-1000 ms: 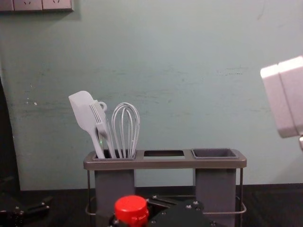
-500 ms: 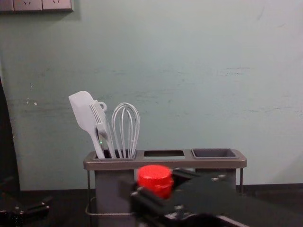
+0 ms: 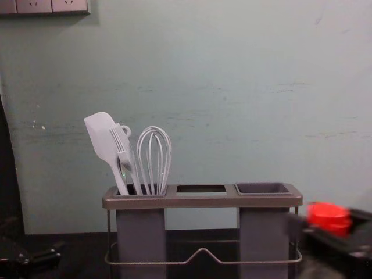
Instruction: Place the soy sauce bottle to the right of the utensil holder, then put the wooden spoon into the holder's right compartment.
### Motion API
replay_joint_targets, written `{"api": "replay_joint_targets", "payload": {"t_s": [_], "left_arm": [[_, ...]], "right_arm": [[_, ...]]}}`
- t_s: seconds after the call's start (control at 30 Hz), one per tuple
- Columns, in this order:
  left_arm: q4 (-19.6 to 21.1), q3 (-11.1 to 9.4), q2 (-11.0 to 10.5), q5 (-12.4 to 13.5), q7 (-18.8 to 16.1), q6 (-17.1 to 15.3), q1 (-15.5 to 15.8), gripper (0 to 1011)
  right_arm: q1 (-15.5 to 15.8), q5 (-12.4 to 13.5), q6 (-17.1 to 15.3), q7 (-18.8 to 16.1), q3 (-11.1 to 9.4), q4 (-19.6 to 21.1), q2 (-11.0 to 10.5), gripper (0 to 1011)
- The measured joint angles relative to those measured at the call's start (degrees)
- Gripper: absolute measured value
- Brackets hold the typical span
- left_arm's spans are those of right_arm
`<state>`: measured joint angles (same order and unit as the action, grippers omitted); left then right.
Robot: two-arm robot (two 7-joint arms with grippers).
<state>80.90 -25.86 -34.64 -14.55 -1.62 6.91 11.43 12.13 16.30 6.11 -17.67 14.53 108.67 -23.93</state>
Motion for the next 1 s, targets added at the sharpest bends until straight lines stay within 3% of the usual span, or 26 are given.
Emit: {"api": "replay_joint_targets", "payload": {"t_s": [0.13, 0.33, 0.5, 0.7, 0.83, 1.0], "left_arm": [[0.0, 0.0, 0.0, 0.0, 0.0, 0.0, 0.0, 1000], [0.0, 0.0, 0.0, 0.0, 0.0, 0.0, 0.0, 1000], [0.0, 0.0, 0.0, 0.0, 0.0, 0.0, 0.0, 1000], [0.0, 0.0, 0.0, 0.0, 0.0, 0.0, 0.0, 1000], [0.0, 0.0, 0.0, 0.0, 0.0, 0.0, 0.0, 1000], [0.0, 0.0, 0.0, 0.0, 0.0, 0.0, 0.0, 1000]], "right_arm": [[2.0, 0.7, 0.5, 1.4, -4.4, 0.2, -0.5, 382], [2.4, 0.9, 0.4, 1.9, -8.3, -0.3, -0.9, 382], [0.6, 1.3, -0.3, 1.3, -10.1, -2.3, -1.2, 382], [-3.4, 1.2, 0.8, -1.7, -10.4, -6.8, -2.3, 382], [-7.4, 0.7, 3.0, -4.7, -9.5, -11.0, -3.2, 382], [-11.6, 2.4, 4.7, -7.6, -8.1, -15.7, -2.8, 382]]}}
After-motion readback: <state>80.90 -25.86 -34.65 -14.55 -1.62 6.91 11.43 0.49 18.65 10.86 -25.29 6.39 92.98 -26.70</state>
